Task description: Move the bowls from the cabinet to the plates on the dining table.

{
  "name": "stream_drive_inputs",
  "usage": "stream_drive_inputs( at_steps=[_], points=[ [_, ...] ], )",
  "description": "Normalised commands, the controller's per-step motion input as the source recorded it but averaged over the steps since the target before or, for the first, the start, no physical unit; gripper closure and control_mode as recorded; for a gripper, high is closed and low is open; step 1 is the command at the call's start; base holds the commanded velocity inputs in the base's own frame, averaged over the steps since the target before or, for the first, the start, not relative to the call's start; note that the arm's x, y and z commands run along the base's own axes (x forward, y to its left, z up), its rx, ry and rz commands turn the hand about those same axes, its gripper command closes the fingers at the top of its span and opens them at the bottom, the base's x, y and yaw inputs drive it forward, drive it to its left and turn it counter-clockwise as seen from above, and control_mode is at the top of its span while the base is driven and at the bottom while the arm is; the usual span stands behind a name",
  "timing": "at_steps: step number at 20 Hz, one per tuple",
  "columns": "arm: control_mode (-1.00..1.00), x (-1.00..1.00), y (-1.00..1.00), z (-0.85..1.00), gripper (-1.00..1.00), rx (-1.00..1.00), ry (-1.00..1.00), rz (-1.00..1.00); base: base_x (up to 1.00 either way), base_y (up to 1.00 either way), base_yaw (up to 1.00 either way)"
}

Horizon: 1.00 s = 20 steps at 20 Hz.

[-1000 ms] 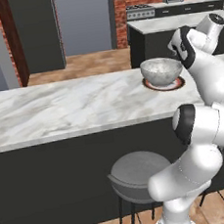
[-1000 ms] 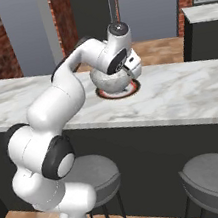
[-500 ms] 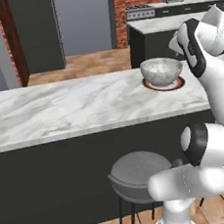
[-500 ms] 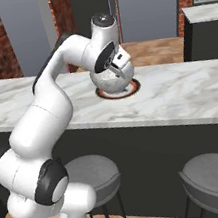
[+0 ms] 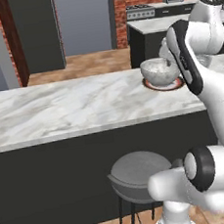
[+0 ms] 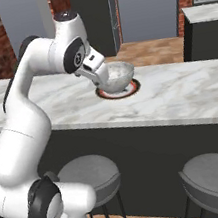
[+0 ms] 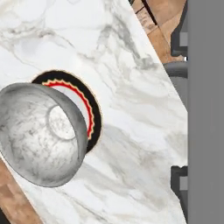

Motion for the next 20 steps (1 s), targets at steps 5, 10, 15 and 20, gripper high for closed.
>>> stream_drive_inputs(
  at_steps=[5, 10, 15, 20],
  points=[
    [-1.0, -0.7, 0.35, 0.01, -1.0, -0.13, 0.15, 0.0, 0.0, 0.0, 0.0],
    [-1.0, -0.85, 0.15, 0.0, -1.0, -0.15, 0.12, 0.0, 0.0, 0.0, 0.0],
    [-1.0, -0.78, 0.1, 0.0, -1.0, -0.13, 0.14, 0.0, 0.0, 0.0, 0.0],
    [-1.0, -0.67, 0.09, -0.16, -1.0, -0.1, 0.1, 0.05, 0.0, 0.0, 0.0]
  ],
)
